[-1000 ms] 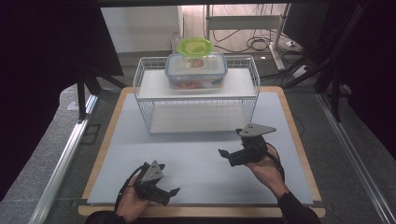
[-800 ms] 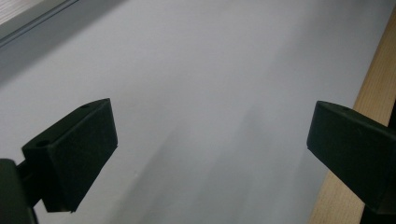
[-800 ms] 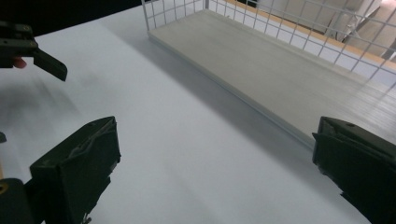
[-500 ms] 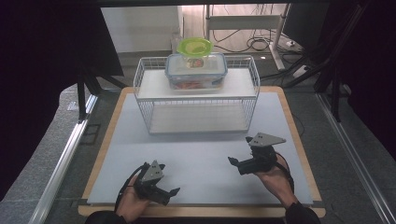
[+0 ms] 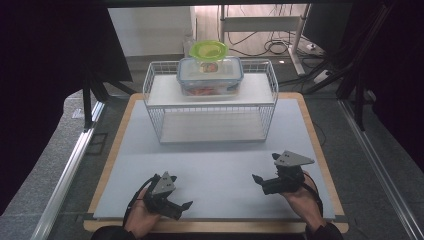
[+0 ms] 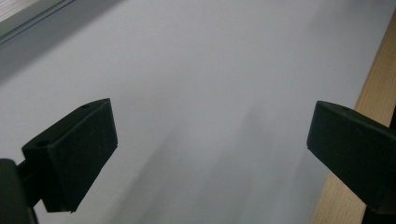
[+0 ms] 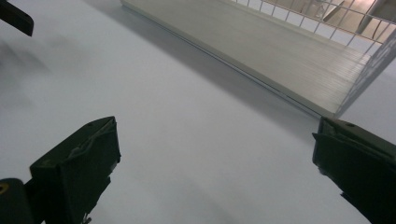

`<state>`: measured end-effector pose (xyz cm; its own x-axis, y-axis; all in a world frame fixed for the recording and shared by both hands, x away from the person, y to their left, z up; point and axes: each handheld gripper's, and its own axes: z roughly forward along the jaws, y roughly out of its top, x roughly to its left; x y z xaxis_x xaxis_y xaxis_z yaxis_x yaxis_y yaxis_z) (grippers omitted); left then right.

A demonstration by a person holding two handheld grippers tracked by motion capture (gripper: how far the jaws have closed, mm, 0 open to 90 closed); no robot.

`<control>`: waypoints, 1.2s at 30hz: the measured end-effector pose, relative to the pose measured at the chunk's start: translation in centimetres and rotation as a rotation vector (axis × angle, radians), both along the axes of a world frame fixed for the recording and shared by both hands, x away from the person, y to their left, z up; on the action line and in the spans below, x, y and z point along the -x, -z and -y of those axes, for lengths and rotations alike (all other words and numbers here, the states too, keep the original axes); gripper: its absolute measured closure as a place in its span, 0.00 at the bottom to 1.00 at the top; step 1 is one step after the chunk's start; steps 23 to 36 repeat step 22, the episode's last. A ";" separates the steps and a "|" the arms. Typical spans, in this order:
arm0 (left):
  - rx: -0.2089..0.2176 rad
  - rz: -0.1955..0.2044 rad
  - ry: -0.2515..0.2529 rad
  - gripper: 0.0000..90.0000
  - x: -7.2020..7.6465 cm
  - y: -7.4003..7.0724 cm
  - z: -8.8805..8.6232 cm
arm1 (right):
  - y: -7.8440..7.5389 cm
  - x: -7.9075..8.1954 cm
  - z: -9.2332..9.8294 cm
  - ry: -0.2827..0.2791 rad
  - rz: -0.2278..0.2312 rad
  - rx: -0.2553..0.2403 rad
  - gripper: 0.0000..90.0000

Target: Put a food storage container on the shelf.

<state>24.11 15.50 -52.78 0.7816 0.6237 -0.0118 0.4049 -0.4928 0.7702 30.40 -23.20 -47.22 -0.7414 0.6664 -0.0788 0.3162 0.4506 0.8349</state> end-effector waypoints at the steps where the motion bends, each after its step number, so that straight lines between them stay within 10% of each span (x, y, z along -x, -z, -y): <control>1: 0.000 0.000 0.001 0.02 0.0 0.0 0.0 | 0.1 0.1 0.1 0.005 0.001 0.002 0.01; 17: -0.004 -0.006 0.006 0.02 -0.1 0.2 0.0 | 2.3 0.9 1.0 0.022 -0.072 0.088 0.00; 36: -0.002 -0.004 0.004 0.02 -0.1 0.2 0.0 | 2.6 0.6 1.2 0.040 -0.109 0.080 0.00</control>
